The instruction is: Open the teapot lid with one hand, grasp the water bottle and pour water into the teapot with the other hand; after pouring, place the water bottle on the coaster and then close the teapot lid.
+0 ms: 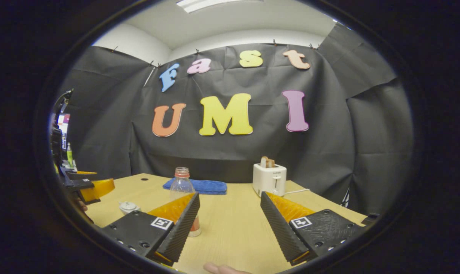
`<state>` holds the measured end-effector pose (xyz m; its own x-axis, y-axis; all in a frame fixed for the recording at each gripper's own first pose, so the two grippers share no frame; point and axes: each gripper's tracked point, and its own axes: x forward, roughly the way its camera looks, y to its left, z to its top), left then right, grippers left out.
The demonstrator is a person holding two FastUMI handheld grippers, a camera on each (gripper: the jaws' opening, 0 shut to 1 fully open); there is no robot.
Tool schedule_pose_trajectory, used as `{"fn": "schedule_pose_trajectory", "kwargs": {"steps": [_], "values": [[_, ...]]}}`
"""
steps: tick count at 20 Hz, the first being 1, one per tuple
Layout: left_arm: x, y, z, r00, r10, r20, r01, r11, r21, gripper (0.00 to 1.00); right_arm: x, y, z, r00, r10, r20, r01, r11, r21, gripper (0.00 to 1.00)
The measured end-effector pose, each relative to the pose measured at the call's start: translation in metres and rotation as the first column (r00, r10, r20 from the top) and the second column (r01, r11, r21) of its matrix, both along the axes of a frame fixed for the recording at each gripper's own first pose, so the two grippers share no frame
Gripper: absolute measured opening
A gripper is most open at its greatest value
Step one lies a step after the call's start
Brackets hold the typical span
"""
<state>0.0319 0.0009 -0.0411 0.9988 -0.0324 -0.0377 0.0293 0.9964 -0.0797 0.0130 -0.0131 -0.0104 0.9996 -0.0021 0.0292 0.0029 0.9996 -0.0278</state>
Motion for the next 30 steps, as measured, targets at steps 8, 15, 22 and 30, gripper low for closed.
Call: {"fn": "schedule_pose_trajectory", "kwargs": {"steps": [8, 15, 22, 30], "values": [[0.047, -0.02, -0.038, 0.999, -0.037, -0.017, 0.038, 0.997, 0.06, 1.0, 0.031, 0.007, -0.035, 0.993, 0.112, -0.038, -0.112, 0.994, 0.003, 0.97], [0.071, -0.015, -0.061, 0.998, -0.006, -0.07, 0.009, 0.999, 0.047, 0.84, 0.048, 0.012, -0.043, 0.987, 0.158, -0.029, -0.158, 0.987, 0.005, 0.97], [0.075, -0.017, -0.069, 0.995, -0.006, -0.097, 0.015, 0.996, 0.09, 0.27, 0.046, 0.027, -0.053, 0.975, 0.216, -0.046, -0.215, 0.976, 0.015, 0.97], [0.071, -0.016, -0.055, 0.995, -0.008, -0.098, 0.02, 0.993, 0.117, 0.04, 0.034, 0.033, -0.055, 0.97, 0.239, -0.05, -0.239, 0.971, 0.007, 0.97]]}}
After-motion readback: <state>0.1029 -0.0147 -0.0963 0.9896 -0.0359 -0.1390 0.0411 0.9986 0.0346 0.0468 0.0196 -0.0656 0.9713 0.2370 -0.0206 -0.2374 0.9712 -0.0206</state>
